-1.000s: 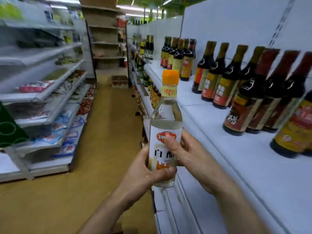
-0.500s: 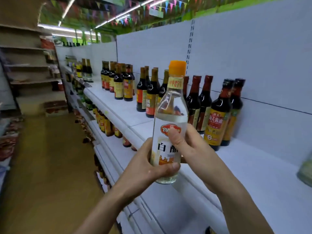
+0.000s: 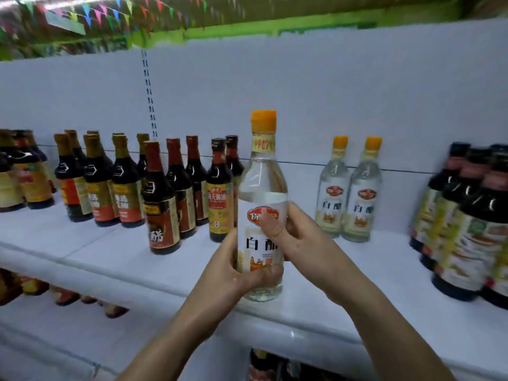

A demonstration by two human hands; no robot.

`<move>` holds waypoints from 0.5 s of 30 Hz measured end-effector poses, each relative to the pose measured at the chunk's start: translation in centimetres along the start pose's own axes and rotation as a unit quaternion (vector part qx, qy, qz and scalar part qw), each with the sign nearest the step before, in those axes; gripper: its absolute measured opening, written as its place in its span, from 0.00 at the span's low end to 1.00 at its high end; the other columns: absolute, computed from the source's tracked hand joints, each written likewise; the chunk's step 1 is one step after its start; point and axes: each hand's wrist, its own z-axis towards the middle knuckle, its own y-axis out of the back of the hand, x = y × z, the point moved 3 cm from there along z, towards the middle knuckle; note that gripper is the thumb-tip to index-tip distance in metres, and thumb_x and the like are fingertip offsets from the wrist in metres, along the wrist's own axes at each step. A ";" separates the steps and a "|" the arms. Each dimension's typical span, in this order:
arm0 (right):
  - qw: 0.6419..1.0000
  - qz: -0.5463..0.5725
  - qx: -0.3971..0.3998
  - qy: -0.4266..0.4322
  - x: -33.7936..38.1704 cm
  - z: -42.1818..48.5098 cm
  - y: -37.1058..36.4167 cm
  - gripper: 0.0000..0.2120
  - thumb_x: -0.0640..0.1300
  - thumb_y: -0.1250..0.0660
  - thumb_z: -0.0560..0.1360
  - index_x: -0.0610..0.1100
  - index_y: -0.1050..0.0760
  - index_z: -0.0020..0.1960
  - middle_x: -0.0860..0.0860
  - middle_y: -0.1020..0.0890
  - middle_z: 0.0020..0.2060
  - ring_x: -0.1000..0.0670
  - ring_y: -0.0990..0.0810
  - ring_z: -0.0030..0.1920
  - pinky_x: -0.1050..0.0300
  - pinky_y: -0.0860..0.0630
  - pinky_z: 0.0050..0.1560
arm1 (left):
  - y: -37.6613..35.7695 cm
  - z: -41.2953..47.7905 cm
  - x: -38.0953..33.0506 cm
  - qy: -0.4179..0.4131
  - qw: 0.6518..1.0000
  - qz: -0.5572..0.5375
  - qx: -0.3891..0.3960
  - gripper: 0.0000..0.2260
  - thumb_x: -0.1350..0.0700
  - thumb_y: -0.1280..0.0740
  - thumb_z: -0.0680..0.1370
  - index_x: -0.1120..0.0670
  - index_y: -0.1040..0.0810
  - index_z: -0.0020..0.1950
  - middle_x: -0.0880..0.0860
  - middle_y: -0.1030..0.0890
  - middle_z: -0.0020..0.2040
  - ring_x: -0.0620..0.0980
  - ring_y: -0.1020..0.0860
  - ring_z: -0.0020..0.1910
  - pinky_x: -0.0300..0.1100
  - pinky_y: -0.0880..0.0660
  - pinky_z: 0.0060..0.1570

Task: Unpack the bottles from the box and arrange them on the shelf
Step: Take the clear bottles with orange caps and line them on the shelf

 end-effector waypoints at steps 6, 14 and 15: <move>0.995 -0.035 -0.088 -0.017 -1.2 -2.7 5.4 0.26 0.71 0.35 0.68 0.59 0.25 0.61 0.60 0.14 0.52 0.60 0.14 0.50 0.54 0.17 0.54 | -5.9 2.8 0.6 0.000 0.997 -0.011 0.076 0.25 0.61 0.22 0.72 0.41 0.24 0.63 0.49 0.14 0.57 0.51 0.16 0.57 0.56 0.21 0.62; 0.982 -0.103 -0.151 -0.050 -4.7 -4.1 12.5 0.25 0.70 0.35 0.72 0.62 0.28 0.65 0.61 0.15 0.55 0.62 0.17 0.54 0.56 0.17 0.57 | -13.2 6.7 2.1 0.018 0.988 -0.035 0.151 0.25 0.63 0.22 0.70 0.43 0.21 0.62 0.52 0.14 0.56 0.54 0.16 0.56 0.54 0.18 0.58; 0.981 -0.105 -0.156 -0.053 -5.1 -4.0 13.3 0.24 0.70 0.35 0.73 0.61 0.27 0.65 0.61 0.15 0.55 0.63 0.17 0.53 0.57 0.18 0.56 | -13.9 7.3 2.3 0.020 0.987 -0.031 0.155 0.25 0.64 0.22 0.71 0.43 0.21 0.62 0.52 0.14 0.56 0.54 0.16 0.56 0.53 0.19 0.59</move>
